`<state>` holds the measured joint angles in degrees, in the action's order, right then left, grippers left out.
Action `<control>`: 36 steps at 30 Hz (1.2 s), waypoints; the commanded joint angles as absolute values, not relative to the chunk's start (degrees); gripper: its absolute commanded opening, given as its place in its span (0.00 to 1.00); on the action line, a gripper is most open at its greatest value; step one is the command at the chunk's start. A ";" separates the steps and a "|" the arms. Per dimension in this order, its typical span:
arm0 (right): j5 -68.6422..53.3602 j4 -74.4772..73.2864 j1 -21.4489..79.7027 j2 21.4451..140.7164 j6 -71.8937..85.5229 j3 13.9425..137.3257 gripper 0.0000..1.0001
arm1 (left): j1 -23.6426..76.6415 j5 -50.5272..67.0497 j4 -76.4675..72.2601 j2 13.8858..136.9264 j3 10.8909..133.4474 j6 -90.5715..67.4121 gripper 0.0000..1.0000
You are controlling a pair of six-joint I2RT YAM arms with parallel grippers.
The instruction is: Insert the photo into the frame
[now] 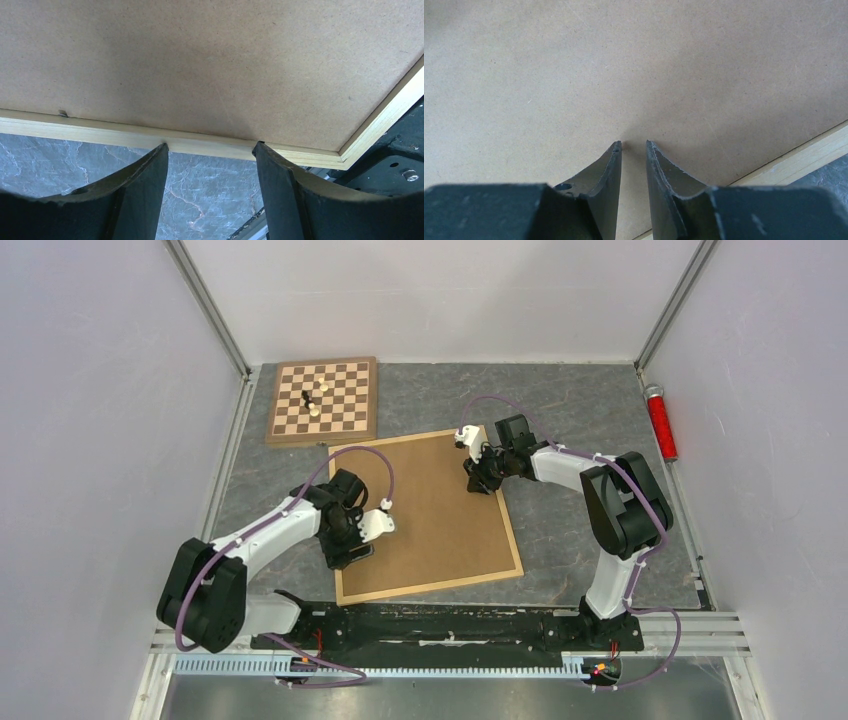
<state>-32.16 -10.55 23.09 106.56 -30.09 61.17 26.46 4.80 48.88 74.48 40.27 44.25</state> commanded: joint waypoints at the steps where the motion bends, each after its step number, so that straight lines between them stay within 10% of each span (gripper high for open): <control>1: -30.59 -22.03 23.66 110.57 -29.47 57.77 0.27 | 26.99 5.42 47.72 73.78 39.04 44.72 0.70; 36: -30.51 -22.01 23.63 110.04 -29.44 57.66 0.27 | 27.25 5.63 46.82 73.48 37.81 43.95 0.70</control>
